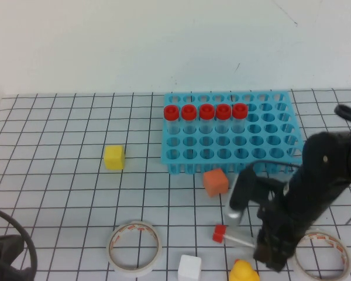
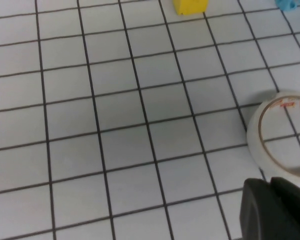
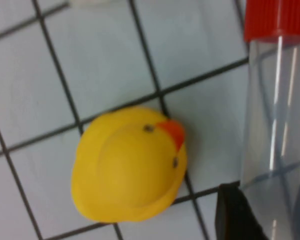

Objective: Place the test tubes

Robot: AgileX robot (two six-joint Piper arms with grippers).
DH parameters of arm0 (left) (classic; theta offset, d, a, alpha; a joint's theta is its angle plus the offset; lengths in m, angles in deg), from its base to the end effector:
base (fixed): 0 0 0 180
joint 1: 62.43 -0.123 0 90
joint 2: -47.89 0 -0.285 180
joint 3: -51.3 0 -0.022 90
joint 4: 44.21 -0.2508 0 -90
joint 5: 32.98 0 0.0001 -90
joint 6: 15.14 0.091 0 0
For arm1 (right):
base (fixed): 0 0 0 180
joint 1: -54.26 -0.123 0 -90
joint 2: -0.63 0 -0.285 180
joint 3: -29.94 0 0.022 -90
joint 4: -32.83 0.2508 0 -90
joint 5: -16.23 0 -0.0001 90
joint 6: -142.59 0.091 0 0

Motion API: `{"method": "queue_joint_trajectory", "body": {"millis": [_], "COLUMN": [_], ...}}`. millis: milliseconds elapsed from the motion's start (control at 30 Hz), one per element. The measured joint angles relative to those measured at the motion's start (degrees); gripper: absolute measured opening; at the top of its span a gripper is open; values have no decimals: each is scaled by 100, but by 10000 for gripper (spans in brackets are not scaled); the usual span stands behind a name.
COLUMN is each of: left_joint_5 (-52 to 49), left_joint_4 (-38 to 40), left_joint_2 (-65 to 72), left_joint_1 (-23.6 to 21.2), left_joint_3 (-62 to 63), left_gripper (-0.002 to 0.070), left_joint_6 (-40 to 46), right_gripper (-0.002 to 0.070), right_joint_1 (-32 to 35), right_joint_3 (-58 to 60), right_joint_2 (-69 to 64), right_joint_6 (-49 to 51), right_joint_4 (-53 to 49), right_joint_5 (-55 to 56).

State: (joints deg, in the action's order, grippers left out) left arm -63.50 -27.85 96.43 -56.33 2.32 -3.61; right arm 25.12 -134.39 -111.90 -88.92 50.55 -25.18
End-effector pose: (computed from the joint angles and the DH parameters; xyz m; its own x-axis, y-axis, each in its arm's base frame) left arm 0.1325 -0.0273 0.2713 -0.6081 0.0188 -0.7936 0.1907 0.9739 -0.1231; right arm 0.2863 0.1806 0.1612 -0.3575 -0.8903 -0.2821 -0.9308 0.3644 0.0296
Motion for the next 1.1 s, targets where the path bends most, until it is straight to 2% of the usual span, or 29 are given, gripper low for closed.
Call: {"method": "queue_joint_trajectory", "body": {"millis": [133, 300, 433, 500, 633, 800, 967, 1033, 1100], "left_joint_5": [510, 1893, 2893, 3104, 3334, 3817, 4209, 4357, 4527], "left_joint_4": [190, 258, 435, 447, 401, 367, 366, 480, 701], "left_joint_2": [0, 0, 0, 0, 0, 0, 0, 8, 8], "left_joint_1": [0, 0, 79, 274, 1116, 2387, 3439, 3620, 3701], "left_joint_3": [0, -5, -5, -5, -5, -5, -5, -5, -5], "left_gripper": [-1, -1, -1, -1, -1, -1, -1, 7, 53], "left_joint_6": [0, 335, 363, 363, 363, 363, 257, 170, 97], "right_gripper": [239, 239, 239, 239, 239, 239, 239, 239, 239], "right_joint_1": [0, 0, -61, -157, -364, -645, -682, -682, -682], "right_joint_3": [-309, -336, -256, -129, 80, 355, 425, 425, 425], "right_joint_2": [195, 793, 1097, 1180, 1202, 1258, 1416, 1497, 1569], "right_joint_6": [288, 408, -359, -1102, -2814, -5278, -6019, -6053, -6079], "right_joint_4": [-10, 169, 1242, 2226, 4340, 7122, 7893, 7948, 7959], "right_joint_5": [-64, 656, 1555, 2071, 2670, 2685, 2060, 1746, 1361]}}
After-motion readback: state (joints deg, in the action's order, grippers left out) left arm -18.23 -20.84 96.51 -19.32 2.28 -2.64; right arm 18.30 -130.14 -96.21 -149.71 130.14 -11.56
